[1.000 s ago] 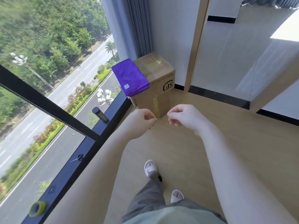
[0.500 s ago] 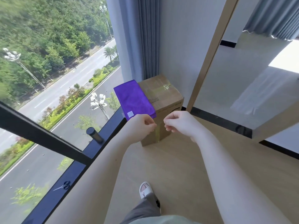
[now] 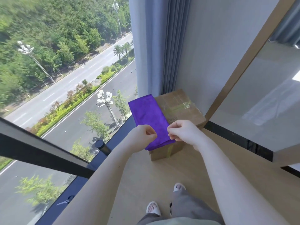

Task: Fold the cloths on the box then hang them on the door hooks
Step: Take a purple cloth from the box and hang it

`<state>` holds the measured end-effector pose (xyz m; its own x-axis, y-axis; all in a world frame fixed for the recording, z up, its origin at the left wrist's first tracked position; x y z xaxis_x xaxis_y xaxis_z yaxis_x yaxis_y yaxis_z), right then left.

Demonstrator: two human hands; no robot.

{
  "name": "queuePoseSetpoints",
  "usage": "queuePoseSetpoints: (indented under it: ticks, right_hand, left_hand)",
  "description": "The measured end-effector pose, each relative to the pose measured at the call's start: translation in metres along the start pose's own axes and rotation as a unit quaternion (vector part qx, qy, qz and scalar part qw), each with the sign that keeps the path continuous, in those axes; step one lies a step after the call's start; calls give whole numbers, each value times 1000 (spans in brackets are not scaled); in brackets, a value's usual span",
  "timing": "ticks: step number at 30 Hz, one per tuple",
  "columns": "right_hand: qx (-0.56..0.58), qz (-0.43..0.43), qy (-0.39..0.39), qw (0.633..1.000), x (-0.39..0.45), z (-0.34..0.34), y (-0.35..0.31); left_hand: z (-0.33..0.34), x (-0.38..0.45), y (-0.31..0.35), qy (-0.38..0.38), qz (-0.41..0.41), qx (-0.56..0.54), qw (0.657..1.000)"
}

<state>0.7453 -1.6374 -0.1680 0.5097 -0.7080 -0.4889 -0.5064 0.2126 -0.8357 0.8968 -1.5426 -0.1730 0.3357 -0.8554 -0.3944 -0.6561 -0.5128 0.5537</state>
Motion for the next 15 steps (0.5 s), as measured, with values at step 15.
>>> queuePoseSetpoints:
  ticks: [15]
  right_hand:
    - [-23, 14, -73, 997, 184, -8, -42]
  left_hand:
    - [-32, 122, -38, -9, -138, -51, 989]
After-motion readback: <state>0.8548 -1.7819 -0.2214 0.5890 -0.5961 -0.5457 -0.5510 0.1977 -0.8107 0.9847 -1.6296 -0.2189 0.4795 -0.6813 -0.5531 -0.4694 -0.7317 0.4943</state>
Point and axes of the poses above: each hand's wrist, its own x-axis towards the middle knuckle, its own z-axis out of the palm, y = z × x, the point moved 10 cm from there along x, towards the middle knuckle, and after that the axes turned 10 degrees about x, right-handed, at the moved point
